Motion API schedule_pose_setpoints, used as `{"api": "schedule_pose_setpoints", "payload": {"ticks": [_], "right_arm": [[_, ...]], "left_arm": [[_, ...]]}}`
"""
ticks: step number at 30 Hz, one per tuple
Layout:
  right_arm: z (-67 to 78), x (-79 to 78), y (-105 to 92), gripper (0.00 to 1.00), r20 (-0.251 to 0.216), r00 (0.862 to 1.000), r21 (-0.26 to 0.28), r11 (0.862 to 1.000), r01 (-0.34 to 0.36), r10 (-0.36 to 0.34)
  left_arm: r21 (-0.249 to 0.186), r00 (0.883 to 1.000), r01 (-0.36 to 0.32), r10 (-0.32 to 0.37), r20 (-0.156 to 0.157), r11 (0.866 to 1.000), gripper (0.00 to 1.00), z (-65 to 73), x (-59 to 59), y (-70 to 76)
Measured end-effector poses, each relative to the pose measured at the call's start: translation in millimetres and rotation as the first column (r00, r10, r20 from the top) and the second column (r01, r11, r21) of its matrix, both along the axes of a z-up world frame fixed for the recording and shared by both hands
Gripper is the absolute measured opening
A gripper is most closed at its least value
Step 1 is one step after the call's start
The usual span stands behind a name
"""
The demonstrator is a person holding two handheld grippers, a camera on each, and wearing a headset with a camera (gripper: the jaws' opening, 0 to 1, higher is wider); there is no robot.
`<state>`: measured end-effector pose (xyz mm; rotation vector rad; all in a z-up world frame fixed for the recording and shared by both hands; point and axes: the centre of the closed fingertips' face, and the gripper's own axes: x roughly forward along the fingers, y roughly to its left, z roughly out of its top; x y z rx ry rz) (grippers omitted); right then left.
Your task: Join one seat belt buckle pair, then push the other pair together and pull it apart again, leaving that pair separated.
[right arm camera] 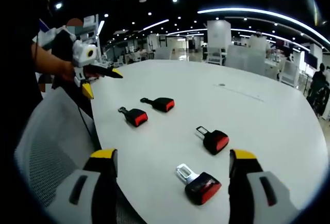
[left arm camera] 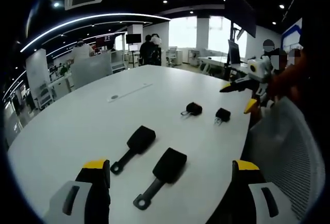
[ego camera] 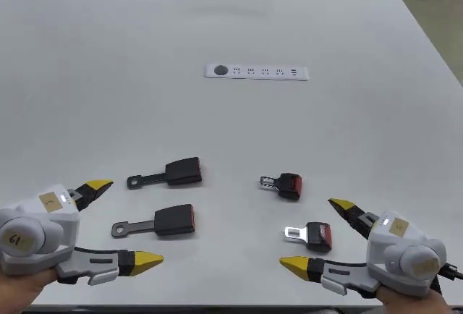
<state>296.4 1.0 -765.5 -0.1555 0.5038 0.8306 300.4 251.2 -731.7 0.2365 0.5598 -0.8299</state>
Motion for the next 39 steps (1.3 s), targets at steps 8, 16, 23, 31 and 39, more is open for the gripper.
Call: {"api": "schedule_pose_setpoints", "payload": {"ticks": [8, 16, 23, 31, 39], "right_arm": [[-1.0, -0.9, -1.2, 0.92, -0.001, 1.0, -0.002, 1.0, 0.004, -0.004], [-1.6, -1.2, -3.0, 0.92, -0.001, 1.0, -0.007, 1.0, 0.003, -0.003], [-1.6, -0.7, -5.5, 0.92, 0.0, 1.0, -0.008, 1.0, 0.008, -0.008], [-3.7, -3.2, -9.2, 0.92, -0.003, 1.0, -0.011, 1.0, 0.016, -0.016], [-7.2, -8.6, -14.3, 0.91, -0.013, 1.0, -0.018, 1.0, 0.02, -0.02]], "left_arm": [[0.0, 1.0, -0.003, 0.003, 0.0, 1.0, 1.0, -0.4, -0.6, 0.9], [0.002, 1.0, -0.008, 0.008, -0.003, 1.0, 1.0, -1.7, -2.0, 2.9], [0.005, 1.0, -0.005, 0.005, -0.003, 1.0, 1.0, -1.5, -1.8, 2.1], [0.012, 1.0, 0.001, -0.001, -0.006, 1.0, 1.0, -3.7, -3.9, 1.2], [0.021, 1.0, 0.009, -0.009, -0.006, 1.0, 0.99, -4.7, -7.0, 0.3]]}}
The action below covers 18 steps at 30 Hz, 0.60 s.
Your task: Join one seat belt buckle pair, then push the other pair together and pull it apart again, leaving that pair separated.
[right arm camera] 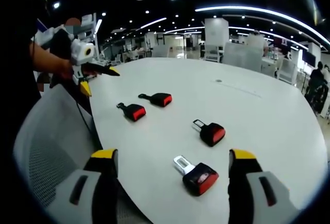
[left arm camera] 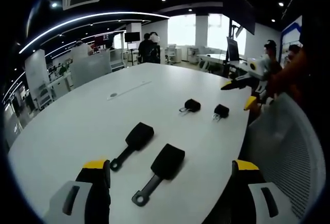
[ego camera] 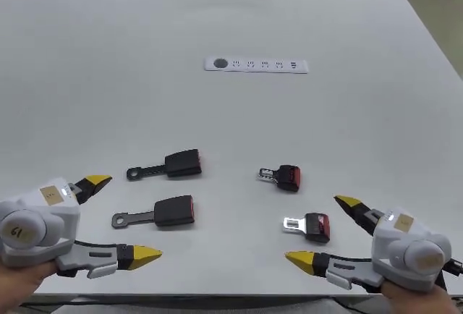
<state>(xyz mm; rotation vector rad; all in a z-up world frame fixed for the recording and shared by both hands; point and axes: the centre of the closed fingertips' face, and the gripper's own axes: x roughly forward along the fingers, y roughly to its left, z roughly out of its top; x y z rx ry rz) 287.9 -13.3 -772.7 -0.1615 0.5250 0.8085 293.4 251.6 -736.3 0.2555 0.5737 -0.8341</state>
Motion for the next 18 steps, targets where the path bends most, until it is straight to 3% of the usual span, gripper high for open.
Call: {"api": "schedule_pose_setpoints", "payload": {"ticks": [9, 18], "right_arm": [[-0.9, -1.8, -2.4, 0.91, -0.005, 1.0, 0.002, 1.0, -0.005, 0.005], [-8.5, -6.9, -5.3, 0.89, -0.026, 0.999, -0.025, 0.999, -0.044, 0.043]], "left_arm": [[0.011, 1.0, 0.004, -0.004, 0.004, 1.0, 0.97, -0.9, -1.9, 0.1], [0.047, 0.999, 0.042, -0.042, -0.006, 0.998, 0.97, -10.9, -1.6, -2.0]]}}
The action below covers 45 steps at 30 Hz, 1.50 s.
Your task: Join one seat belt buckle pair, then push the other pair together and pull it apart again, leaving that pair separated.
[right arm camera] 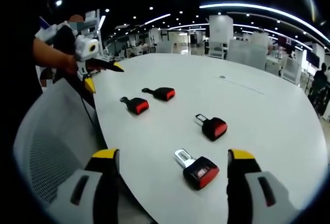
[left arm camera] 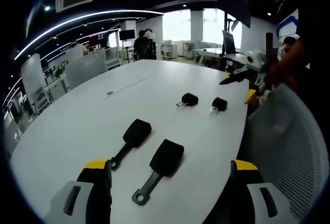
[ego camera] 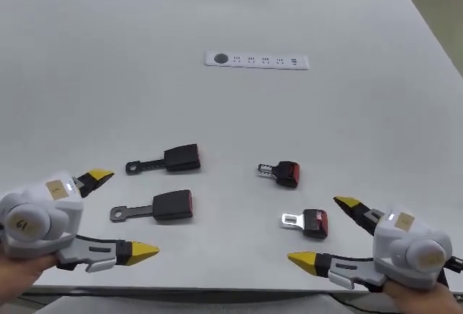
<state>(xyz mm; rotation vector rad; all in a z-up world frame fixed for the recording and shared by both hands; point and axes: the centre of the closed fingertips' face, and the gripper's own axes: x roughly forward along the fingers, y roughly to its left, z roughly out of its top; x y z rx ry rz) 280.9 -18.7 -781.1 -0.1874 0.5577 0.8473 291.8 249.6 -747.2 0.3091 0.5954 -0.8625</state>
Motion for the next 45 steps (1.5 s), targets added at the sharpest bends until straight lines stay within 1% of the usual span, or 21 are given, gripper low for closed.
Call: {"api": "schedule_pose_setpoints", "payload": {"ticks": [3, 5, 7, 11, 15, 16, 18, 21, 27, 29, 33, 35, 38, 40, 42, 43, 45], "right_arm": [[-5.5, -0.2, -3.1, 0.89, -0.021, 1.0, -0.003, 1.0, -0.004, 0.004], [-9.1, -0.4, -5.5, 0.89, -0.023, 1.0, -0.01, 1.0, -0.007, 0.007], [-13.5, -0.6, -8.7, 0.89, -0.035, 0.999, -0.016, 1.0, -0.007, 0.007], [-17.2, -1.1, -12.2, 0.88, -0.039, 0.999, -0.019, 1.0, -0.011, 0.01], [-25.6, 0.5, -17.5, 0.88, -0.049, 0.999, -0.032, 0.999, -0.019, 0.018], [-28.3, 1.8, -19.6, 0.88, -0.054, 0.998, -0.042, 0.999, -0.02, 0.018], [-29.4, 4.2, -21.2, 0.87, -0.053, 0.998, -0.04, 0.999, -0.023, 0.021], [-32.9, 7.6, -22.9, 0.86, -0.059, 0.998, -0.053, 0.998, -0.031, 0.028], [-44.0, 12.5, -23.0, 0.86, -0.075, 0.996, -0.065, 0.996, -0.061, 0.056], [-47.1, 13.8, -22.4, 0.85, -0.083, 0.995, -0.064, 0.996, -0.069, 0.064], [-53.0, 16.2, -22.4, 0.85, -0.094, 0.992, -0.069, 0.994, -0.088, 0.081], [-55.7, 17.2, -21.9, 0.84, -0.105, 0.99, -0.068, 0.993, -0.097, 0.09], [-61.0, 21.0, -24.2, 0.82, -0.111, 0.989, -0.079, 0.991, -0.111, 0.102], [-63.9, 22.7, -24.6, 0.82, -0.122, 0.986, -0.083, 0.989, -0.123, 0.112], [-67.2, 21.9, -24.3, 0.81, -0.133, 0.982, -0.098, 0.984, -0.147, 0.133], [-68.5, 21.4, -24.2, 0.8, -0.136, 0.98, -0.105, 0.982, -0.159, 0.144], [-69.7, 20.7, -24.1, 0.78, -0.142, 0.977, -0.11, 0.978, -0.175, 0.159]], "left_arm": [[0.012, 1.0, 0.015, -0.015, -0.008, 1.0, 0.96, -5.7, 0.7, -0.3], [0.022, 1.0, 0.028, -0.028, -0.013, 0.999, 0.95, -10.2, 0.7, -1.0], [0.036, 0.999, 0.045, -0.044, -0.023, 0.998, 0.95, -15.9, 0.2, -1.7], [0.049, 0.997, 0.07, -0.068, -0.035, 0.996, 0.95, -23.8, 0.2, -5.6], [0.067, 0.995, 0.096, -0.093, -0.046, 0.993, 0.94, -33.9, 1.9, -8.6], [0.069, 0.994, 0.1, -0.097, -0.047, 0.993, 0.94, -35.9, 2.7, -9.1], [0.071, 0.993, 0.105, -0.101, -0.054, 0.992, 0.93, -40.0, 4.6, -9.8], [0.08, 0.992, 0.119, -0.114, -0.061, 0.99, 0.92, -47.8, 8.2, -11.0], [0.096, 0.989, 0.136, -0.129, -0.072, 0.986, 0.9, -58.0, 14.9, -10.4], [0.096, 0.988, 0.139, -0.132, -0.08, 0.986, 0.89, -61.7, 18.1, -9.6], [0.112, 0.984, 0.163, -0.153, -0.092, 0.98, 0.87, -69.9, 21.6, -10.1], [0.12, 0.98, 0.18, -0.168, -0.104, 0.976, 0.86, -75.2, 23.0, -10.6], [0.134, 0.977, 0.195, -0.181, -0.113, 0.972, 0.84, -81.5, 26.1, -10.4], [0.134, 0.974, 0.207, -0.191, -0.122, 0.969, 0.82, -85.4, 28.5, -11.8], [0.142, 0.968, 0.233, -0.215, -0.13, 0.962, 0.78, -90.2, 29.3, -13.6], [0.153, 0.965, 0.244, -0.225, -0.134, 0.958, 0.78, -93.6, 30.3, -14.2], [0.159, 0.961, 0.258, -0.237, -0.139, 0.953, 0.78, -97.2, 31.5, -15.5]]}}
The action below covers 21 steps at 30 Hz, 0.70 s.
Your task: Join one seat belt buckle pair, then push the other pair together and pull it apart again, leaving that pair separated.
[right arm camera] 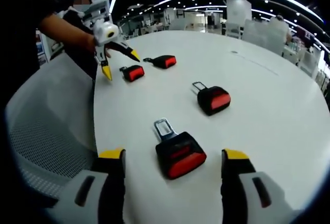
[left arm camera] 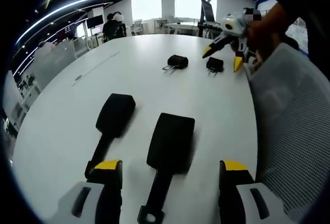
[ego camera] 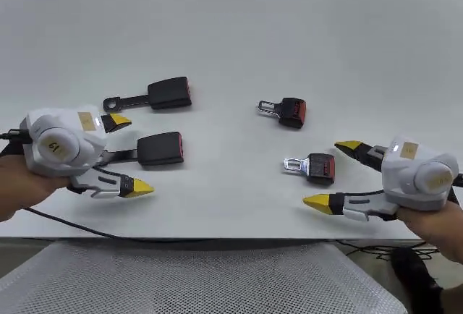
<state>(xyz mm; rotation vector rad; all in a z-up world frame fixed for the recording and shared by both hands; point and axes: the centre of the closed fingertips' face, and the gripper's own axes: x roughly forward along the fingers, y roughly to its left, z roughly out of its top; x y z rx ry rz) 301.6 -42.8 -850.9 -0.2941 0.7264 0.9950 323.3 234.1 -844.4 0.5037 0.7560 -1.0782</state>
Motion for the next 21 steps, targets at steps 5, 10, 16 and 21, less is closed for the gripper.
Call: {"api": "schedule_pose_setpoints", "payload": {"ticks": [5, 10, 16, 21], "right_arm": [[-3.4, -1.9, 0.8, 0.75, -0.013, 1.0, -0.021, 0.999, -0.029, 0.028], [-2.6, 1.0, 4.4, 0.7, -0.007, 0.997, -0.041, 0.997, -0.072, 0.072], [-1.9, 4.4, 5.3, 0.59, -0.015, 0.989, -0.064, 0.987, -0.145, 0.144], [-3.2, 3.6, 0.1, 0.49, -0.022, 0.981, -0.106, 0.975, -0.196, 0.195]], "left_arm": [[0.02, 0.998, 0.061, -0.061, -0.013, 0.998, 0.75, -9.0, 0.5, -6.2], [0.028, 0.993, 0.118, -0.118, -0.012, 0.993, 0.69, -8.5, 2.6, -11.1], [0.031, 0.979, 0.205, -0.204, -0.026, 0.978, 0.61, -7.2, 1.3, -15.0], [0.041, 0.972, 0.233, -0.232, -0.03, 0.972, 0.57, -7.9, 1.4, -15.1]]}}
